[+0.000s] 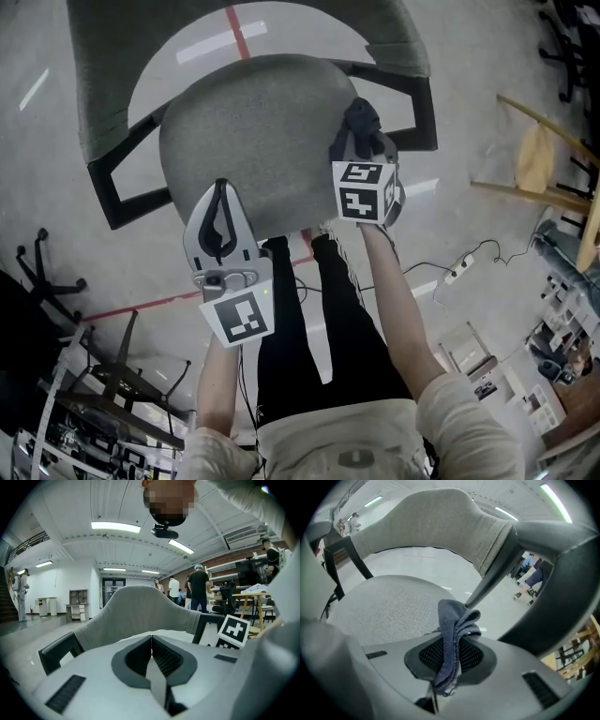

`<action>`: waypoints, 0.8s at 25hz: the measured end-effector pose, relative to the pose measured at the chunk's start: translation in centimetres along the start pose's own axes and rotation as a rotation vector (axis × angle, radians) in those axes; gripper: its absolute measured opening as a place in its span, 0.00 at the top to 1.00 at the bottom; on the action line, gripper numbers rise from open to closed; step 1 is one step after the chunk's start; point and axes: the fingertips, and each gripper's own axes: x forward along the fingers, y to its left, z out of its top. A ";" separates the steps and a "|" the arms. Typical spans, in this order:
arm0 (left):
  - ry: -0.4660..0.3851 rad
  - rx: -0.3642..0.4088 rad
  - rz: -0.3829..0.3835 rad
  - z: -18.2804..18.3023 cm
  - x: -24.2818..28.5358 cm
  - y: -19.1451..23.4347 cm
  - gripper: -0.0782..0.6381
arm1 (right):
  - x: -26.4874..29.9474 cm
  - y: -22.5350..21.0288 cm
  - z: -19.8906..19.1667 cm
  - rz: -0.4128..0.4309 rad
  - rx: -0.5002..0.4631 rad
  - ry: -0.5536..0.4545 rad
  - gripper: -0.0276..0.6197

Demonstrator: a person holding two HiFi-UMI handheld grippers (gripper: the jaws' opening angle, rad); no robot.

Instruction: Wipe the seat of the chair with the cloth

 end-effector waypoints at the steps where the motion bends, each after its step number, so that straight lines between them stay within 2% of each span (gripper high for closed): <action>1: -0.002 0.000 0.001 0.0 0.0 0.0 0.87 | 0.0 -0.1 -0.1 -0.021 -0.017 0.003 0.87; 5: -0.002 0.006 0.003 0.0 0.1 0.1 0.87 | 0.0 -0.3 -0.2 -0.083 -0.049 0.006 0.87; 15: 0.007 -0.004 0.034 -0.7 -0.8 0.8 0.87 | -0.4 -0.8 -0.1 -0.106 -0.015 -0.005 0.87; 20: 0.001 -0.004 0.042 -0.6 -1.4 0.7 0.87 | -2.6 -0.5 2.3 -0.084 0.005 -0.107 0.87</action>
